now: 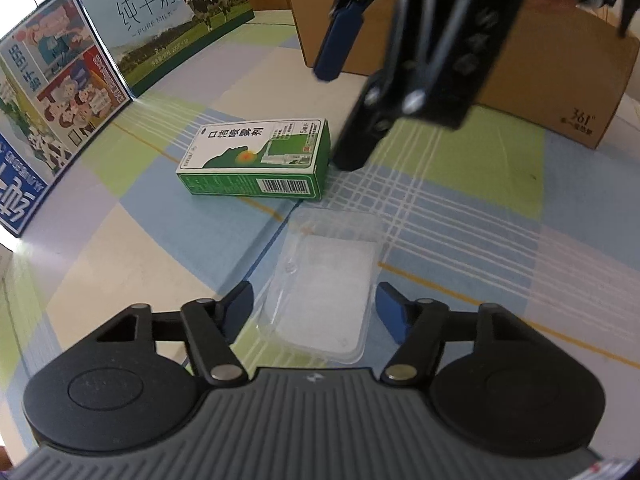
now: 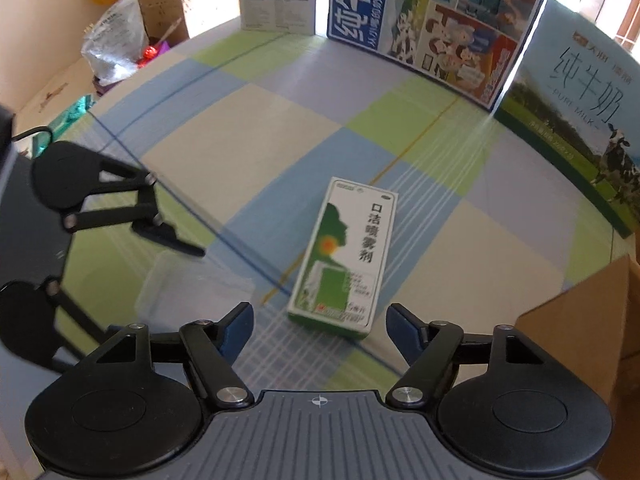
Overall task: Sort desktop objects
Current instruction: 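Grasp the clear plastic container with the left tool while the right grasps the green spray box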
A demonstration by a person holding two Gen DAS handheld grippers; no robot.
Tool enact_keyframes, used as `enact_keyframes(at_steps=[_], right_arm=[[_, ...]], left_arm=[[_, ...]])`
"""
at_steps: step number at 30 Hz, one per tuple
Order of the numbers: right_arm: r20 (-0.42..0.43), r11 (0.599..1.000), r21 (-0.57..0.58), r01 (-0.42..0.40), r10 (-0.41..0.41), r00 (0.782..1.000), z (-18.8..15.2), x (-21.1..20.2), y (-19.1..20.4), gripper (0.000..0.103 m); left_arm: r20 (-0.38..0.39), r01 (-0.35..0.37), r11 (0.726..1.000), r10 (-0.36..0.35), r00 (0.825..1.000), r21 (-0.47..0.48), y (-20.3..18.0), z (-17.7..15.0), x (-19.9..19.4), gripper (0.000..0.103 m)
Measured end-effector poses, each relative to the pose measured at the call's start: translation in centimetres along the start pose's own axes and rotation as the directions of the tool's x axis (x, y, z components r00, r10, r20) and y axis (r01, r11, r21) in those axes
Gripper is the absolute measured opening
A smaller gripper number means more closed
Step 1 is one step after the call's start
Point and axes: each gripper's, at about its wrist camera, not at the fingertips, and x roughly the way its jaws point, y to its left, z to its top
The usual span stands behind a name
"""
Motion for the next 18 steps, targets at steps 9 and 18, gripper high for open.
enact_keyframes(at_steps=[9,18], right_arm=[[-0.035,1.0,0.022,-0.01,0.011,0.999,1.7,3.5,-0.7,0.071],[-0.029,0.994,0.106,0.04,-0.037,0.999,1.0,4.0,-1.2,0.053]], left_arm=[[0.011,0.036,0.999,-0.036,0.999,-0.007,0.2,-0.9,0.1,0.055],[0.002,-0.008,0.996,0.008,1.0,-0.088,-0.8,-2.0,-0.8,0.055]])
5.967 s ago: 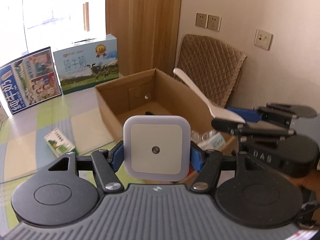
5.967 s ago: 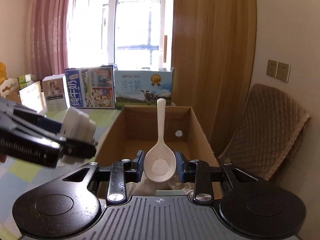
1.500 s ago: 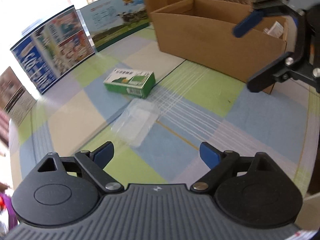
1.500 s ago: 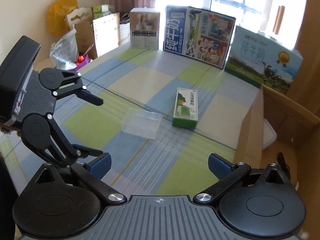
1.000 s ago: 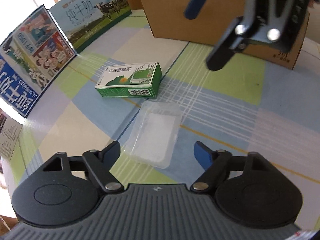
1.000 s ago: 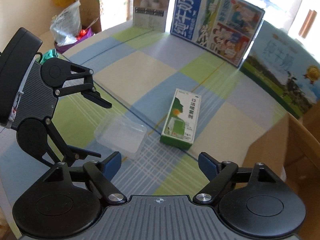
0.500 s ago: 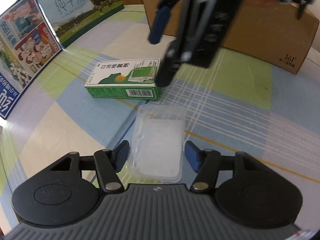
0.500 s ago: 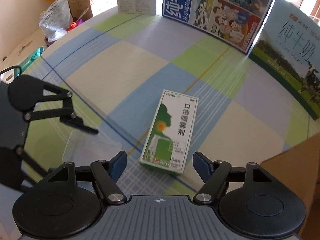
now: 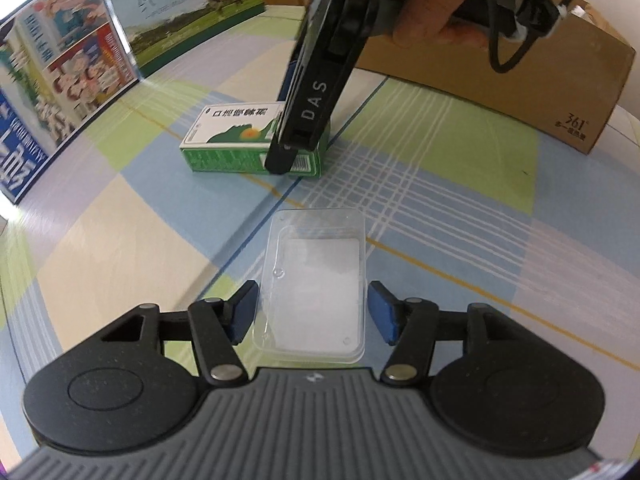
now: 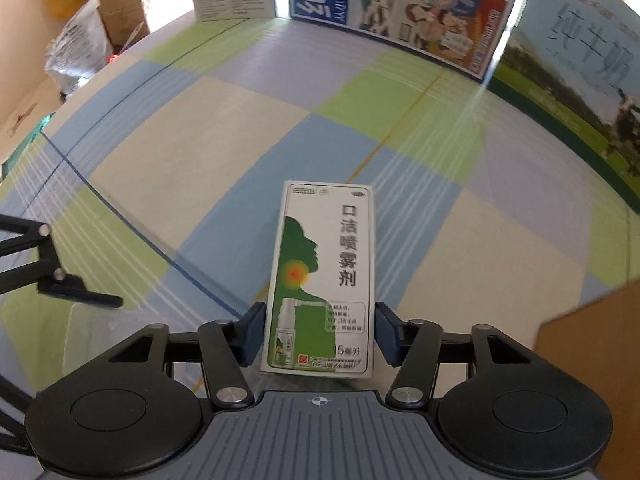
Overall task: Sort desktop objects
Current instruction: 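Grasp the clear plastic container with the left tool while the right grasps the green spray box, then lift the container and spray box and turn toward the cardboard box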
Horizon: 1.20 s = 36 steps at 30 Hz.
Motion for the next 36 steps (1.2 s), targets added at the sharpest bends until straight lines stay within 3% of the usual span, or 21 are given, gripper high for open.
enact_keyframes(at_steps=[4,10,13,16,19,23,28,36], right_arm=[[0.01,0.999,0.049,0.013,-0.014,1.0,-2.4,-2.1,1.3,0.053],[0.044,0.986,0.166,0.015,-0.023,0.999,-10.9,-6.4,4.4,0.053],[0.043,0.981,0.189,0.033,-0.042,0.998,-15.6,-8.4,6.9,0.053],[0.049,0.975,0.218,0.037,-0.049,0.998,-19.5,-10.2,9.0,0.053],[0.06,0.971,0.238,0.024,-0.04,0.997,-22.3,-11.8,10.5,0.053],[0.075,0.981,0.19,0.028,-0.043,0.996,-24.5,-12.5,12.1,0.057],[0.113,0.976,0.214,0.032,-0.058,0.992,-25.5,-13.1,12.5,0.063],[0.151,0.971,0.237,0.032,-0.07,0.986,-26.3,-13.3,12.1,0.066]], left_arm=[[-0.009,-0.036,0.998,0.036,0.999,-0.049,-1.7,-0.4,-0.6,0.055],[-0.026,-0.12,0.978,0.117,0.993,-0.173,-5.9,-2.2,-2.5,0.055],[-0.027,-0.143,0.946,0.142,0.99,-0.291,-8.2,-3.5,-4.1,0.055],[-0.034,-0.171,0.891,0.173,0.984,-0.421,-10.4,-4.9,-5.7,0.055],[-0.043,-0.197,0.852,0.202,0.978,-0.485,-12.7,-5.6,-6.9,0.055],[-0.045,-0.187,0.797,0.198,0.979,-0.574,-15.1,-6.5,-7.7,0.054],[-0.039,-0.218,0.794,0.238,0.971,-0.567,-17.0,-6.8,-8.7,0.054],[-0.049,-0.239,0.773,0.26,0.964,-0.588,-16.0,-6.8,-8.8,0.055]])
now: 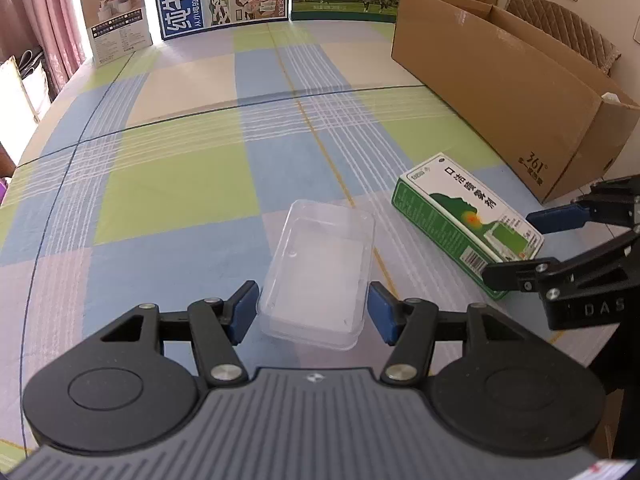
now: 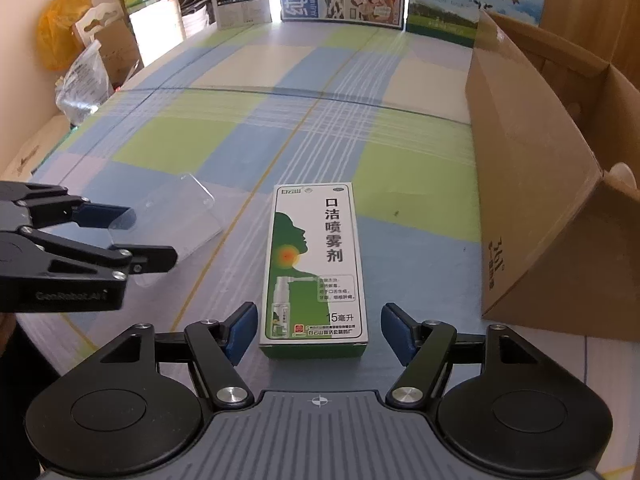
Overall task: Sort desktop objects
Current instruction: 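Lift the container and spray box and turn toward the cardboard box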
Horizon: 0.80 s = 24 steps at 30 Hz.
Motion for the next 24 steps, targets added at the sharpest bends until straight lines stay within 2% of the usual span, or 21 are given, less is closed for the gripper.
enact_keyframes(at_steps=[12,21,23,24], right_arm=[[0.023,0.999,0.028,-0.024,0.023,0.999,0.6,1.1,-0.3,0.066],[0.035,1.0,0.014,-0.013,0.012,0.999,1.5,2.0,0.1,0.066],[0.035,1.0,0.006,-0.006,0.006,0.999,1.5,2.1,0.2,0.062],[0.034,1.0,0.002,-0.005,0.005,0.999,1.5,2.2,0.3,0.054]], left_arm=[[-0.006,-0.008,0.999,0.008,1.0,0.035,-0.4,0.0,1.3,0.053],[-0.001,-0.012,0.999,0.012,1.0,0.033,-0.5,-0.1,1.4,0.052],[-0.005,-0.007,0.999,0.008,1.0,0.033,-0.6,0.0,1.4,0.052],[-0.006,-0.006,0.999,0.007,1.0,0.035,-0.6,0.0,1.4,0.052]])
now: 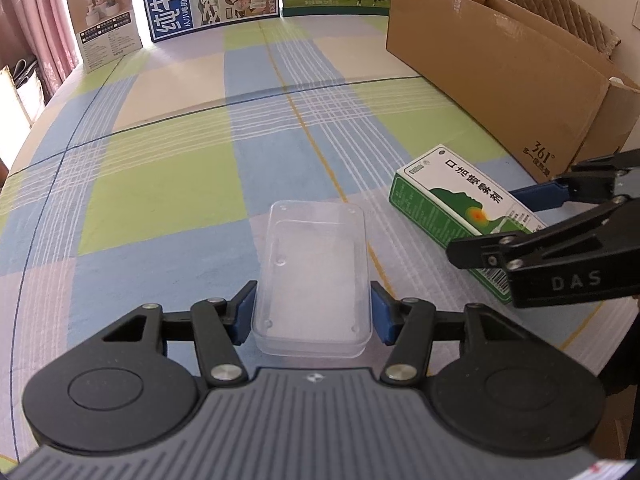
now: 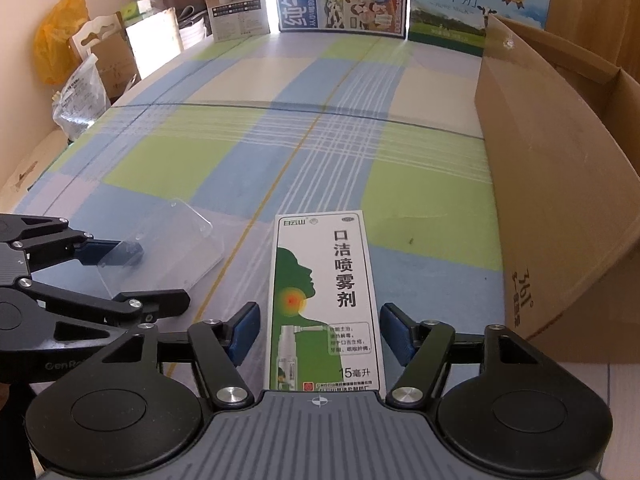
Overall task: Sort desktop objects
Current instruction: 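Lift the container and spray box and turn toward the cardboard box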
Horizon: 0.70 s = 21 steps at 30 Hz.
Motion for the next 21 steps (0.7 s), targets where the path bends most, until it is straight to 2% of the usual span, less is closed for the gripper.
enact_keyframes(at_steps=[5,21], right_arm=[[-0.005,1.0,-0.015,-0.001,0.001,1.0,0.0,-0.3,0.1,0.053],[0.095,1.0,0.006,0.019,-0.02,0.995,-0.6,-6.5,0.0,0.053]], left_arm=[[-0.001,-0.002,1.0,0.002,1.0,0.001,-0.1,0.0,0.0,0.052],[0.048,0.001,1.0,0.0,0.999,-0.006,-1.6,0.9,-3.9,0.052]])
